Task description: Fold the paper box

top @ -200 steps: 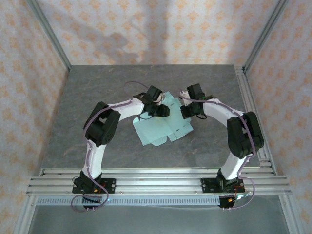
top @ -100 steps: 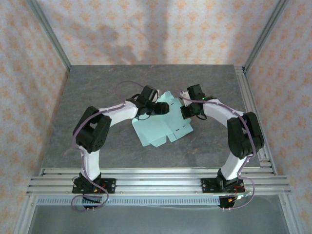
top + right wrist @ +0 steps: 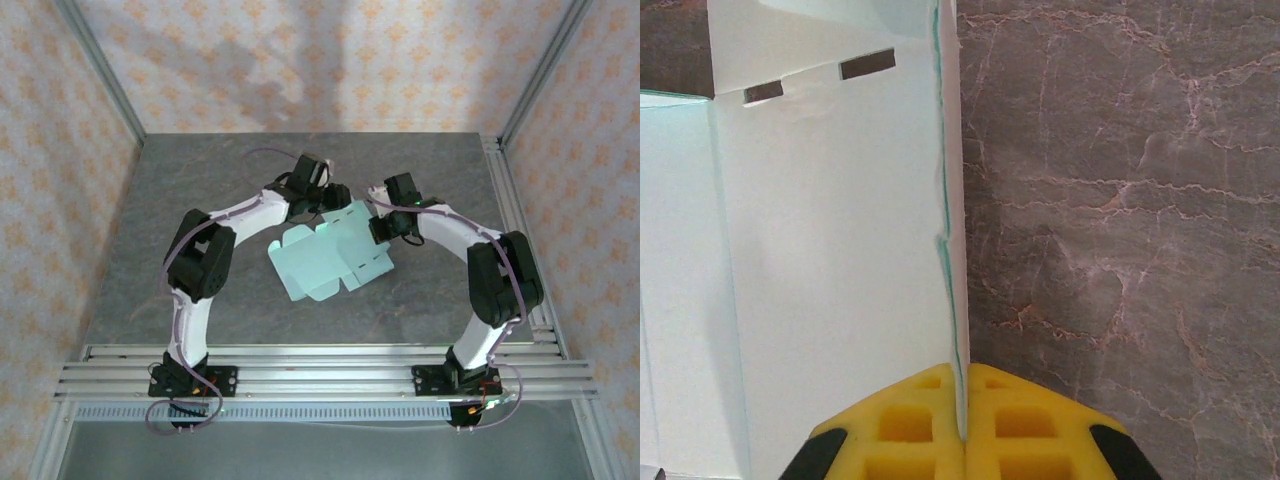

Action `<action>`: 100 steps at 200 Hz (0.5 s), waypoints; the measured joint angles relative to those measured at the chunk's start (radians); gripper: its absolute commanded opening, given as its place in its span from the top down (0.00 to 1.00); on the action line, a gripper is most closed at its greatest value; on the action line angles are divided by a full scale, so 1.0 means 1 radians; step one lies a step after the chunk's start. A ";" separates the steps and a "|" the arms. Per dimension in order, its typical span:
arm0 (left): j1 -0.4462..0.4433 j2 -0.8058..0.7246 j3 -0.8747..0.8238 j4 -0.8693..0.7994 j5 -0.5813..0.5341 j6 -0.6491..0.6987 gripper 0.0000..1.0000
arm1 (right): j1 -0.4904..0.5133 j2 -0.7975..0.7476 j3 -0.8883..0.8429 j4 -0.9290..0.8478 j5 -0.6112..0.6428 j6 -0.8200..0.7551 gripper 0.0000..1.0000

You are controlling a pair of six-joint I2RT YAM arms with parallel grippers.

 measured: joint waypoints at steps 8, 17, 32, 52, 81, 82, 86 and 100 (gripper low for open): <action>0.000 0.017 0.017 -0.012 0.010 -0.001 0.60 | 0.001 0.000 0.000 0.000 -0.001 0.000 1.00; -0.005 0.031 0.032 -0.020 0.019 -0.003 0.60 | 0.002 0.000 0.000 0.000 -0.003 0.000 1.00; -0.011 0.042 0.044 -0.032 0.030 -0.004 0.61 | 0.003 0.000 0.000 0.000 -0.004 0.000 1.00; -0.027 0.043 0.046 -0.042 0.044 -0.008 0.60 | 0.003 0.000 0.000 0.000 -0.004 0.000 1.00; -0.048 0.043 0.046 -0.041 0.048 -0.026 0.61 | 0.003 0.000 0.000 -0.004 -0.004 0.000 1.00; -0.048 0.043 0.046 -0.041 0.048 -0.027 0.61 | 0.003 0.000 0.000 -0.004 -0.004 0.001 1.00; -0.050 0.043 0.046 -0.040 0.048 -0.032 0.61 | 0.003 0.000 0.000 -0.005 -0.004 0.001 1.00; -0.052 0.045 0.046 -0.035 0.052 -0.048 0.62 | 0.003 0.000 0.000 -0.005 -0.003 0.001 1.00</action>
